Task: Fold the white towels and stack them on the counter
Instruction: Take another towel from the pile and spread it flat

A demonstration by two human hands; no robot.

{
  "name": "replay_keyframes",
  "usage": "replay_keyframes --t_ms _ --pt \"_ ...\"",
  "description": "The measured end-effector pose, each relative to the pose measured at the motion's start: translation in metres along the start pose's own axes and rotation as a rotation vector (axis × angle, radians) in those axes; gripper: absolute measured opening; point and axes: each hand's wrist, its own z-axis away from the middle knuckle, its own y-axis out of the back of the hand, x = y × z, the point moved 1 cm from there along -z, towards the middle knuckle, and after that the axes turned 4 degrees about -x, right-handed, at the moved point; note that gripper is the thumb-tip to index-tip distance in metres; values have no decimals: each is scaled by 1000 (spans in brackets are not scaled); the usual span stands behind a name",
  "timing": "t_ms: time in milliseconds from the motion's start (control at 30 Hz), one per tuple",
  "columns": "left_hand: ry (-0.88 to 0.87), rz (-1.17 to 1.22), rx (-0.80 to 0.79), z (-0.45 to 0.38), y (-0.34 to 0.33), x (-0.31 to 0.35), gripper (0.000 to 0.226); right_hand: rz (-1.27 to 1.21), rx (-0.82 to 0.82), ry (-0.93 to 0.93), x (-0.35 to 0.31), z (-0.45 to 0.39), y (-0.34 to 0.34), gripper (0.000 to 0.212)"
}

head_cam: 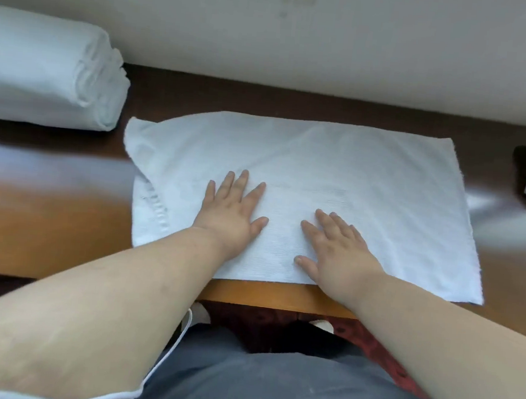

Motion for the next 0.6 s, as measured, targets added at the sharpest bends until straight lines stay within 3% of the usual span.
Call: replay_keyframes --t_ms 133,233,333,500,600 --pt "47 99 20 19 -4 -40 69 6 154 -6 -42 -23 0 68" --pt "121 229 152 18 11 -65 64 40 88 75 -67 -35 -6 70" --pt "263 280 264 -2 34 -100 64 64 26 17 -85 -41 -18 75" --pt "263 121 -17 -42 59 -139 72 54 38 -95 -91 -39 -22 76" --pt "229 92 -44 -64 68 -150 77 47 19 -92 -91 -38 -20 75"
